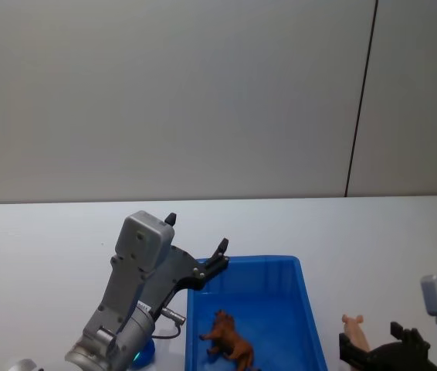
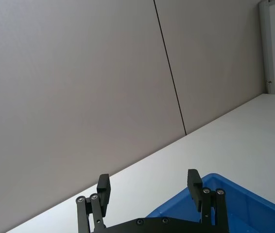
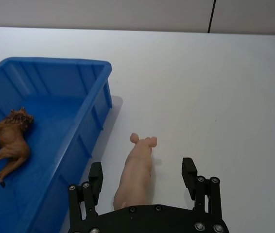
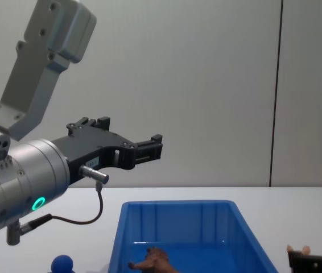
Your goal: Pick up the two dolls from the table and place them into the box.
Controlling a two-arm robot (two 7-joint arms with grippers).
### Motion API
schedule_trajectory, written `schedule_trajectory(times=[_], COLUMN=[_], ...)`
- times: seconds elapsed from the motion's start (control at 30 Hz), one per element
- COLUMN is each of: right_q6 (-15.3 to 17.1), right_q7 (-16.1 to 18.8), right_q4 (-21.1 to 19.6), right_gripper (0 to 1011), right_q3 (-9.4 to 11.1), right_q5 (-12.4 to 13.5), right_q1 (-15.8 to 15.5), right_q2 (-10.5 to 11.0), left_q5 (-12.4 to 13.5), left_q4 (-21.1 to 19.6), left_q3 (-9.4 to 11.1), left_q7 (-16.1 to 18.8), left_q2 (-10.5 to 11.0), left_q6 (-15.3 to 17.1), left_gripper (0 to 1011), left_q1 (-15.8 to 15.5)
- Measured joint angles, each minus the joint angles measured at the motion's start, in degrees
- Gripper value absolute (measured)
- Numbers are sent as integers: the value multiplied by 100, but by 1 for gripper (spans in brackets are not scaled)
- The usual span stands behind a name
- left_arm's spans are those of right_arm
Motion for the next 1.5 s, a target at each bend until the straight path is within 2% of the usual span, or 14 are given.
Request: schedule_trajectory(times=[0.27,0.37,0.4,0.5,0.53,0.63,0.8,0.9,1.0,1.5], right_q6=[23,28,31,32,34,35,35,31,14,-166], right_q7=[55,70,83,100,110,129,153,160,169,230], right_q4=[234,298,355,419,452,529,618,637,645,477], right_gripper=[1002,960,914,867,812,760,564,503,394,375], right_q3=[-47,-62,-73,-91,-99,-119,-142,-150,-156,-151], right_q5=[-81,-110,-132,-171,-196,-241,-308,-337,-381,-603], right_q1=[46,69,85,110,123,152,190,200,210,254], right_q2=[-83,-108,-127,-154,-168,-203,-245,-258,-271,-275], left_q5=[0,0,0,0,0,0,0,0,0,0], left_q4=[0,0,0,0,0,0,0,0,0,0], left_q3=[0,0,0,0,0,0,0,0,0,0], left_q7=[0,0,0,0,0,0,0,0,0,0], left_q2=[0,0,0,0,0,0,0,0,0,0], left_q6=[0,0,0,0,0,0,0,0,0,0], left_gripper=[1001,1001,1001,1001,1001,1001,1001,1001,1001,1001], left_q1=[0,0,0,0,0,0,0,0,0,0])
